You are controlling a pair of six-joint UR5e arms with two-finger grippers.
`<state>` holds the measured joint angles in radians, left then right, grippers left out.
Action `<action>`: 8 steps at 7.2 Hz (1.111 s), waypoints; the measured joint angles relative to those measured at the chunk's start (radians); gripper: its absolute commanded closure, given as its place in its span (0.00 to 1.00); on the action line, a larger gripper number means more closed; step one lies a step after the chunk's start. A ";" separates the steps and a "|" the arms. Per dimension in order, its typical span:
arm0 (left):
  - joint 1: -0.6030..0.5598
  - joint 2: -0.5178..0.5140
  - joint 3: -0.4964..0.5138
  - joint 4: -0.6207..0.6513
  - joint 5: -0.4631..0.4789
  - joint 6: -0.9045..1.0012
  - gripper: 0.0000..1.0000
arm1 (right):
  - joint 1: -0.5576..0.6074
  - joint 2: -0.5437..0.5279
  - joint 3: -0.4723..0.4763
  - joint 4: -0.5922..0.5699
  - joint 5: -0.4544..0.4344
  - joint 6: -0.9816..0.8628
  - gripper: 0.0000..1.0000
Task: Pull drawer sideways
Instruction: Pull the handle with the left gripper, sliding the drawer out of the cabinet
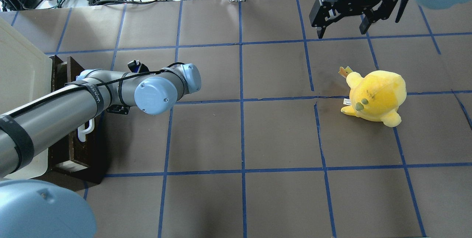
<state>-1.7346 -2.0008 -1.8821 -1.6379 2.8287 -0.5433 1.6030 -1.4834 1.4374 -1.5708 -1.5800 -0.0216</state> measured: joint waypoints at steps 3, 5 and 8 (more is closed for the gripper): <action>-0.031 -0.002 0.008 0.001 -0.001 0.007 0.73 | 0.000 0.000 0.000 0.000 0.000 0.000 0.00; -0.056 -0.002 0.010 0.001 -0.001 0.013 0.72 | 0.000 0.000 0.000 0.000 0.000 0.000 0.00; -0.092 -0.001 0.019 0.002 -0.001 0.023 0.72 | 0.000 0.000 0.000 0.000 0.000 0.000 0.00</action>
<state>-1.8261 -2.0016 -1.8634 -1.6361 2.8279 -0.5208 1.6030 -1.4834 1.4374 -1.5708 -1.5802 -0.0215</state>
